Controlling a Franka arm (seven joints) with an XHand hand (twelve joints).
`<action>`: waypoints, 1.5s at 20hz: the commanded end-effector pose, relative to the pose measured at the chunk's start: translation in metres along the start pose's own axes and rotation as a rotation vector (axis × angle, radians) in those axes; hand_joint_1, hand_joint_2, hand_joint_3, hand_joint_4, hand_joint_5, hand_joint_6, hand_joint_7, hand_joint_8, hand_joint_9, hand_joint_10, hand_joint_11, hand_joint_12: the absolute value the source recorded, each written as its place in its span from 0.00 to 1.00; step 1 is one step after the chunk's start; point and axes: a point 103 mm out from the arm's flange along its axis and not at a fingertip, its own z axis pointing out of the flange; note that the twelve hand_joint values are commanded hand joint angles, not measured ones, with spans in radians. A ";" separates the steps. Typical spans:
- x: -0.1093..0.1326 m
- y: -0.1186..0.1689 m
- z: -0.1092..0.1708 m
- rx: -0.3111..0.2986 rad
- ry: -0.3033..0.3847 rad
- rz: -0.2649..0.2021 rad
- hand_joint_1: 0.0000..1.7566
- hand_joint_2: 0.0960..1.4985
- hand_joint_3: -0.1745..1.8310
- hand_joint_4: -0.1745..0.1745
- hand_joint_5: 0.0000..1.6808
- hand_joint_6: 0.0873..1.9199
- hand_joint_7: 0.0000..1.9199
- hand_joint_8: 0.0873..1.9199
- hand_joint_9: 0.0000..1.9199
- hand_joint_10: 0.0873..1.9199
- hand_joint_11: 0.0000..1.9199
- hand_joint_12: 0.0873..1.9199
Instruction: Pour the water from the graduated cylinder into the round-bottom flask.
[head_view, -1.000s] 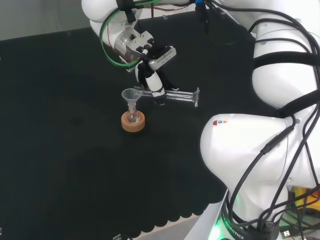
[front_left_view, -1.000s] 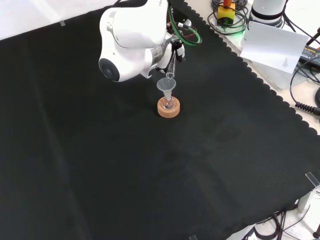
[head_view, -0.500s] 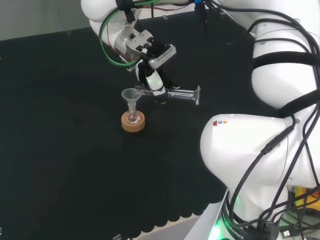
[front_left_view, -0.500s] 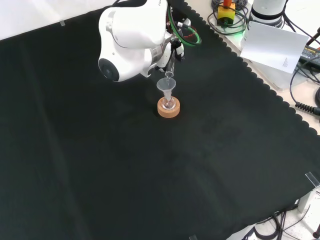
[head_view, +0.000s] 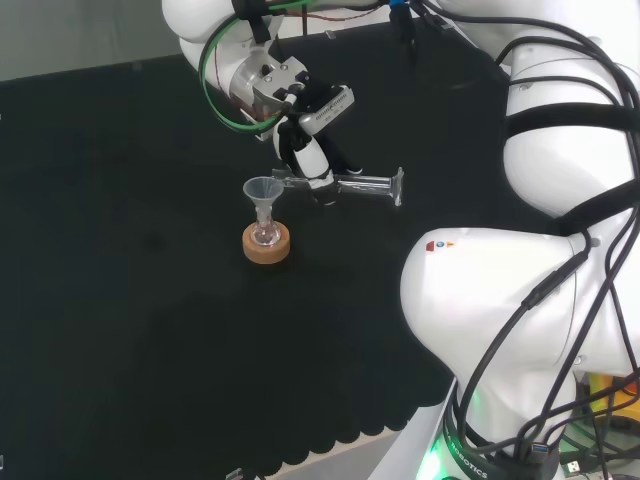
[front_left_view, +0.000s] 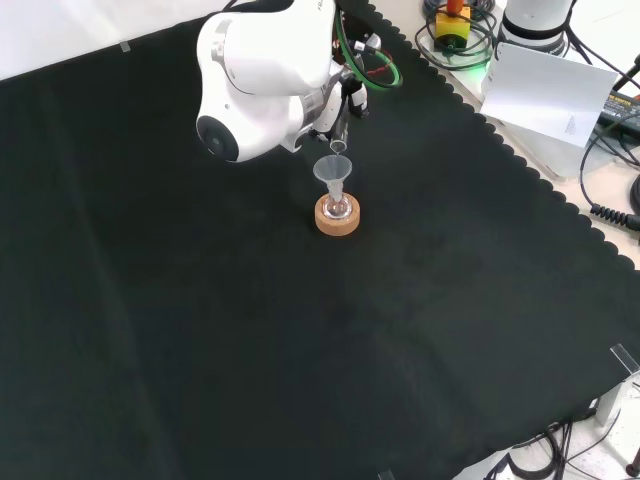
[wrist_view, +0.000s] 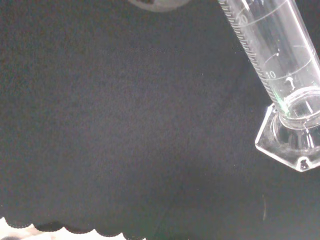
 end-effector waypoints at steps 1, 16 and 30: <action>0.001 -0.001 0.000 -0.001 -0.003 -0.001 0.71 0.75 0.09 0.00 0.54 0.55 0.50 0.54 0.78 0.00 0.64 0.37; 0.016 -0.005 -0.009 -0.035 -0.011 -0.009 0.71 0.74 0.09 0.00 0.54 0.54 0.50 0.54 0.78 0.00 0.64 0.37; 0.011 -0.009 -0.008 -0.198 0.009 -0.071 0.71 0.74 0.09 0.00 0.54 0.54 0.50 0.54 0.78 0.00 0.64 0.37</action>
